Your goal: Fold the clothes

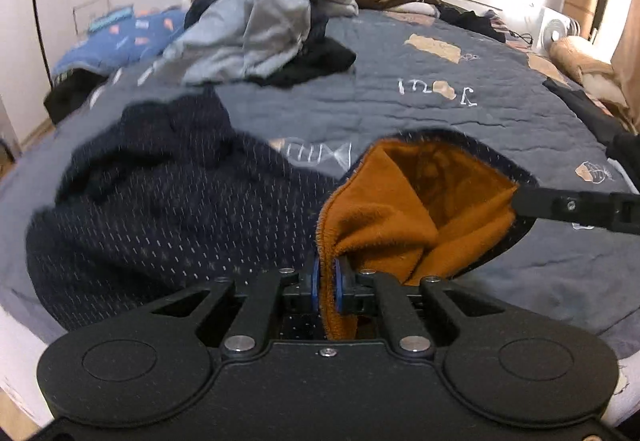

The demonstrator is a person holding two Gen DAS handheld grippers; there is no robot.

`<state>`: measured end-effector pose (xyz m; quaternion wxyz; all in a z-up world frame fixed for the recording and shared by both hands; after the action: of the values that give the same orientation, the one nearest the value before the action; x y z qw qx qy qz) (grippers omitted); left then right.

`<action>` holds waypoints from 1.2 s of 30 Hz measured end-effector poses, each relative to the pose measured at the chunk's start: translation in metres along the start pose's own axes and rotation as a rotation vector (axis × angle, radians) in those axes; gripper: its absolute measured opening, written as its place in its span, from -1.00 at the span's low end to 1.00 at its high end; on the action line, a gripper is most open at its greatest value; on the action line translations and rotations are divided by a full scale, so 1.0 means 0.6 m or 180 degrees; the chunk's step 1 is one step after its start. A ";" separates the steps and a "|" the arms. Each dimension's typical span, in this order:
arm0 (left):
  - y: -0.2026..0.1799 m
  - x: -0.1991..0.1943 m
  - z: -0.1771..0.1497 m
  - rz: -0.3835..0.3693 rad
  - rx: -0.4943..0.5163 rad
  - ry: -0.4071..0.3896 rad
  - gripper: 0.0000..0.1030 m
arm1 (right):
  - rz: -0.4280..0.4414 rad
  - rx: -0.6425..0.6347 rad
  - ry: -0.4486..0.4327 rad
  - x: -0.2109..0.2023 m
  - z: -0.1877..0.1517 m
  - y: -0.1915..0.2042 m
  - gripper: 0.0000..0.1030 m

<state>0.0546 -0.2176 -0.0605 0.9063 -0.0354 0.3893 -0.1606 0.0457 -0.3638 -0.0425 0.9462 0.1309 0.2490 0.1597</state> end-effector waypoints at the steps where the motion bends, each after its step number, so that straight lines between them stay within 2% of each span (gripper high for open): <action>1: 0.007 0.003 -0.002 0.0019 0.0000 0.0003 -0.58 | -0.0006 -0.0009 0.0010 0.002 -0.001 -0.001 -0.96; 2: 0.010 0.004 -0.002 0.0027 0.0000 -0.0008 -0.32 | -0.0012 -0.0014 0.0018 0.003 -0.003 -0.001 -0.96; 3: 0.014 0.005 -0.002 0.0034 0.0000 -0.0021 0.03 | -0.0016 -0.0012 0.0023 0.005 -0.003 -0.002 -0.96; 5: 0.020 0.007 -0.002 0.0047 0.0001 -0.0046 0.44 | -0.0029 -0.0006 0.0042 0.011 -0.004 -0.004 -0.96; 8: 0.030 0.010 -0.001 0.0066 0.0002 -0.0084 0.48 | -0.0031 0.0014 0.0076 0.017 -0.008 -0.005 -0.96; 10: 0.028 0.022 -0.005 -0.0011 0.0001 -0.0012 0.44 | -0.0031 0.0023 0.0100 0.020 -0.011 -0.005 -0.96; 11: 0.027 0.028 -0.009 -0.0023 0.0034 0.0032 0.32 | -0.0031 0.0021 0.0117 0.022 -0.013 -0.006 -0.96; 12: 0.025 0.033 -0.013 -0.0030 0.0072 0.0076 -0.07 | -0.0031 0.0023 0.0135 0.023 -0.015 -0.007 -0.96; 14: 0.022 0.043 -0.021 -0.0044 0.0147 0.0165 -0.63 | -0.0019 0.0019 0.0185 0.028 -0.018 -0.007 -0.96; 16: 0.022 0.047 -0.025 -0.0064 0.0192 0.0205 -0.79 | -0.0045 -0.0016 0.0235 0.032 -0.020 -0.006 -0.95; 26: 0.033 0.016 -0.016 -0.0202 0.0228 0.0080 -0.83 | -0.0159 -0.0049 0.0390 0.056 -0.032 -0.008 -0.81; 30: 0.033 0.013 -0.020 -0.0255 0.0211 0.0094 -0.83 | -0.0192 0.0022 0.0478 0.071 -0.042 -0.012 -0.39; 31: 0.033 0.013 -0.022 -0.0265 0.0214 0.0097 -0.83 | -0.0192 0.0038 0.0493 0.075 -0.045 -0.013 -0.36; 35: 0.036 0.008 -0.020 -0.0279 0.0207 0.0090 -0.83 | -0.0155 0.0056 0.0493 0.090 -0.055 -0.012 -0.39; 36: 0.037 0.007 -0.020 -0.0273 0.0204 0.0090 -0.83 | -0.0174 0.0058 0.0490 0.092 -0.058 -0.012 -0.53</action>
<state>0.0545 -0.1970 -0.0758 0.8937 -0.0207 0.3948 -0.2121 0.0753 -0.3444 -0.0982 0.9271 0.1200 0.3260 0.1411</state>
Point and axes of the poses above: each gripper's, at about its wrist camera, not at the fingertips, and x roughly the way its jaws point, y to its left, z to its top, the point moved 6 cm from there along x, roughly the way its jaws point, and after that the axes turned 13 degrees about -x, right-handed, at the moved point
